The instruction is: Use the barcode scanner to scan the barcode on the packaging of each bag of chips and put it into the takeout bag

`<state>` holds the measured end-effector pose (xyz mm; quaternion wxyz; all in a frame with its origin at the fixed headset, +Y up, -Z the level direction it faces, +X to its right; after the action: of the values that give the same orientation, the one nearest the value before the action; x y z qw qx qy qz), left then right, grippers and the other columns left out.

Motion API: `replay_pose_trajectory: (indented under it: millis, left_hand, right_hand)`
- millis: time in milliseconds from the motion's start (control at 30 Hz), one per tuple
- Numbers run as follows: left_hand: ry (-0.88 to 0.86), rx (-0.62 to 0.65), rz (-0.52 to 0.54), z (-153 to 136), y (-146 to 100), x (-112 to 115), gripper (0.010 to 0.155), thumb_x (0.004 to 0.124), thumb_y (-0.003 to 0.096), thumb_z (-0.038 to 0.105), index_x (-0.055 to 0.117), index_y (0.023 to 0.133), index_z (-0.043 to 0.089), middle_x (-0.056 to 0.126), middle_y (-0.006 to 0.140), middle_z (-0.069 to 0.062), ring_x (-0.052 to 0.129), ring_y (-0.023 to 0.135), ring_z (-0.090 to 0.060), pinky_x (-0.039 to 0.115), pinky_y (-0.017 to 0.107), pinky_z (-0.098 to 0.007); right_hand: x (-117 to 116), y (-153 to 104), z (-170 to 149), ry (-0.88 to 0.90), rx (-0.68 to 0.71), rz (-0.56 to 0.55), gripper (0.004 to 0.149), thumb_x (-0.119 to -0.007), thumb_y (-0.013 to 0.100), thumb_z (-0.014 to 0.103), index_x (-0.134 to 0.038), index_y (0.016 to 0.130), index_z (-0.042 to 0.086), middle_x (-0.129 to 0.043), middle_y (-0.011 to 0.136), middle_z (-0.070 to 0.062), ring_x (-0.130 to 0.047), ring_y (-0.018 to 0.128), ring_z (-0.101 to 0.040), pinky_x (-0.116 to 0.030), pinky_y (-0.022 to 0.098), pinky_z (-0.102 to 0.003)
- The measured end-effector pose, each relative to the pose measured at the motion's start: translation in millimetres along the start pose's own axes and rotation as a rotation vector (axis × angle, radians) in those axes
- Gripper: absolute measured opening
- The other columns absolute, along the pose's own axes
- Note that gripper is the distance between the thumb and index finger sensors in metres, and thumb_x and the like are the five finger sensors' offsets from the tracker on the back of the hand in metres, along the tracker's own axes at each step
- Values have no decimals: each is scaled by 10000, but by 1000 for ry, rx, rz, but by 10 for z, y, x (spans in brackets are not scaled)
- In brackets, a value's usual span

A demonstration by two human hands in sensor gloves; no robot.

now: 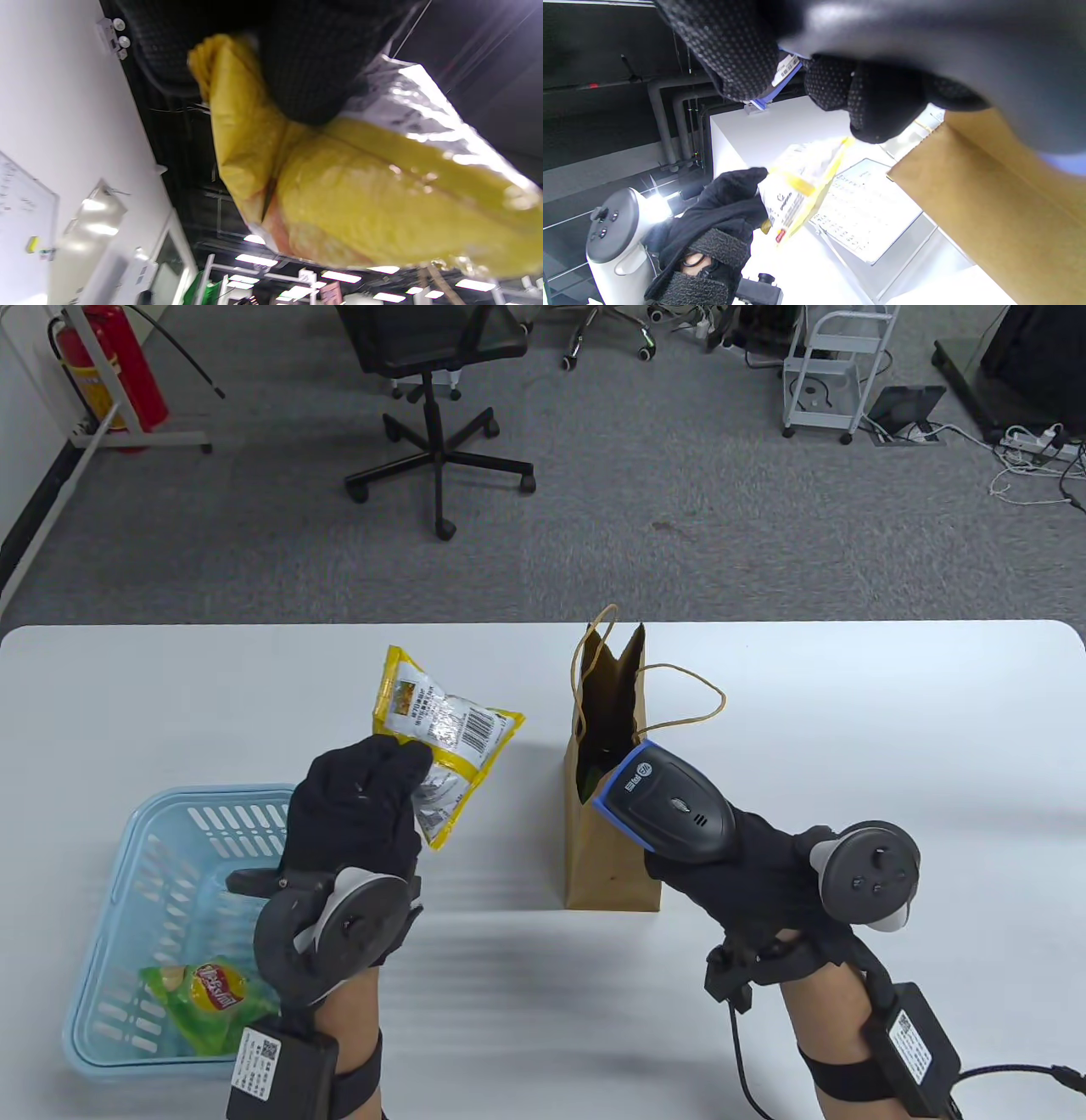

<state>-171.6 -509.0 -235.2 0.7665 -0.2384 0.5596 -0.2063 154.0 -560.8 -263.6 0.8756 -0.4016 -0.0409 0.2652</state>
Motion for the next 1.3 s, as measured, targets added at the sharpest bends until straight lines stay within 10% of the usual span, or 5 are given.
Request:
replay_pose_trajectory:
  millis: [1300]
  left_hand:
    - [-19, 221, 69, 400, -190, 63, 339, 937, 460, 208, 870, 748, 373, 843, 846, 81, 939, 692, -253, 836, 553, -418]
  right_hand:
    - [-77, 26, -67, -43, -6, 73, 582, -854, 573, 350, -737, 954, -74, -937, 755, -205, -1072, 502, -346, -871, 392, -546]
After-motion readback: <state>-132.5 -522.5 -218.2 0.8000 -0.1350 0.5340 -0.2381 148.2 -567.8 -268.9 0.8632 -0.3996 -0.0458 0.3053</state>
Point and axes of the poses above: the tracker on the back of each hand, its own z axis roughly to the thumb side, its own y axis roughly from the wrist to the fingertips, x = y × z, the point moved 1 cm from there along y, roughly from the wrist to the fingertips
